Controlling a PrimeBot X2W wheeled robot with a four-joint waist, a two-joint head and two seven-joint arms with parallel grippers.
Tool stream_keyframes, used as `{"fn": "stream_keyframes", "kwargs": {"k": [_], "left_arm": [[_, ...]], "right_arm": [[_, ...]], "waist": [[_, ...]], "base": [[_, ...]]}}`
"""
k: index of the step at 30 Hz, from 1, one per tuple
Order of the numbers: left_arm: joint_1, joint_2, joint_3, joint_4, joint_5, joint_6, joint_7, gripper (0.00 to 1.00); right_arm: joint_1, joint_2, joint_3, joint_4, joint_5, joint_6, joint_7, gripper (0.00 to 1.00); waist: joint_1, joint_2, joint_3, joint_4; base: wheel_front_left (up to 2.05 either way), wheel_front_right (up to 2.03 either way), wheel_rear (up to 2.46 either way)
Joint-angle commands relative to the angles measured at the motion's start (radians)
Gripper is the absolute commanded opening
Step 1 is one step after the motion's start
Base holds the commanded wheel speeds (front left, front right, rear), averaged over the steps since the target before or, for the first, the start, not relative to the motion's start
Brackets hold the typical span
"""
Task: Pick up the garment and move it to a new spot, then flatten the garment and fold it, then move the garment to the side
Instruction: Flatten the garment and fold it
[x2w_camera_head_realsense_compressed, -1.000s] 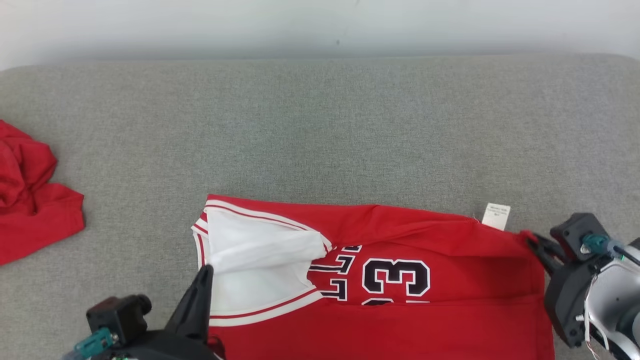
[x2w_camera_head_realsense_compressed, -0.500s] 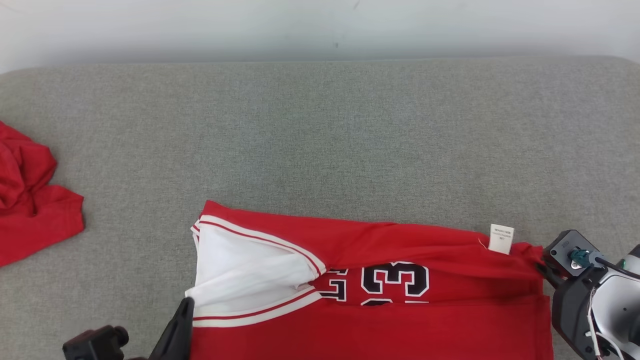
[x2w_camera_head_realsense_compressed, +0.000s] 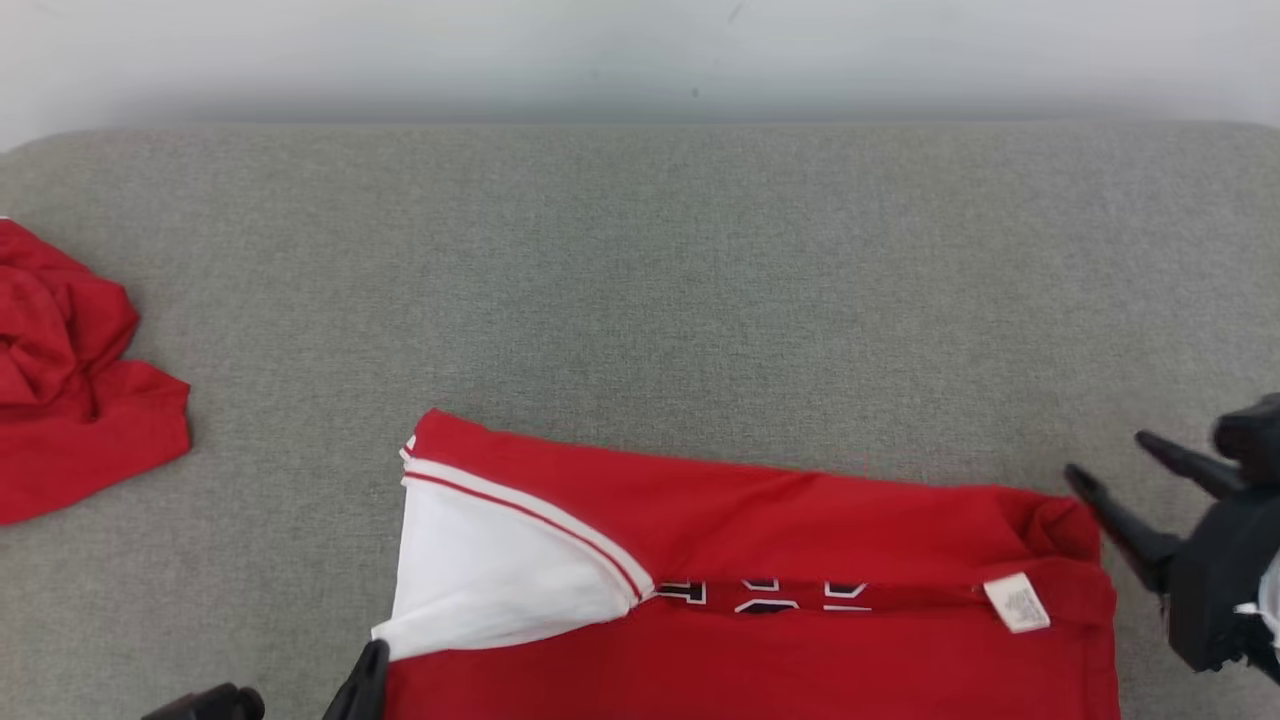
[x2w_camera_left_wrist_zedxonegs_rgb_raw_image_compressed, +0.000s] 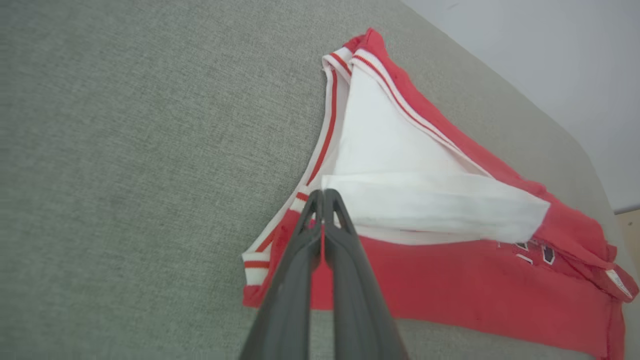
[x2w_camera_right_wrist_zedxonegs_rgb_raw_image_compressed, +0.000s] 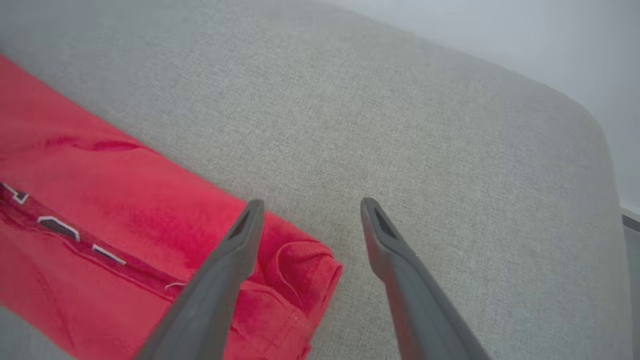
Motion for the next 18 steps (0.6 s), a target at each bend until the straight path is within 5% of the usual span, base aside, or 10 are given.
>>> {"fn": "stream_keyframes", "kwargs": {"k": [1,7,8,9,18], "left_arm": [[0.010,-0.004,-0.005,0.013,0.003,-0.004,-0.005,0.00],[-0.007,0.001,-0.024,0.066,0.028,-0.015,-0.008,0.00],[-0.011,0.000,-0.031,0.075,0.032,-0.019,-0.002,0.35],[-0.014,0.002,-0.036,0.085,0.040,-0.014,0.001,1.00],[-0.055,0.012,-0.016,0.152,0.158,-0.023,-0.091,1.00]], "right_arm": [[0.028,0.032,-0.043,-0.005,-0.010,0.001,-0.021,1.00],[0.108,0.172,-0.155,-0.037,-0.074,0.001,-0.064,1.00],[0.116,0.196,-0.161,-0.042,-0.083,0.001,-0.071,1.00],[0.121,0.218,-0.164,-0.045,-0.092,0.001,-0.079,1.00],[0.130,0.467,-0.267,-0.024,-0.197,0.001,-0.190,1.00]], "waist": [[0.0000,0.0000,-0.004,0.003],[0.0000,0.0000,-0.011,0.004],[0.0000,0.0000,-0.012,0.002],[0.0000,0.0000,-0.012,0.002],[0.0000,0.0000,-0.037,0.010]], "base": [[0.00,0.00,0.00],[0.00,0.00,0.00],[0.00,0.00,0.00],[0.00,0.00,0.00],[0.00,0.00,0.00]]}}
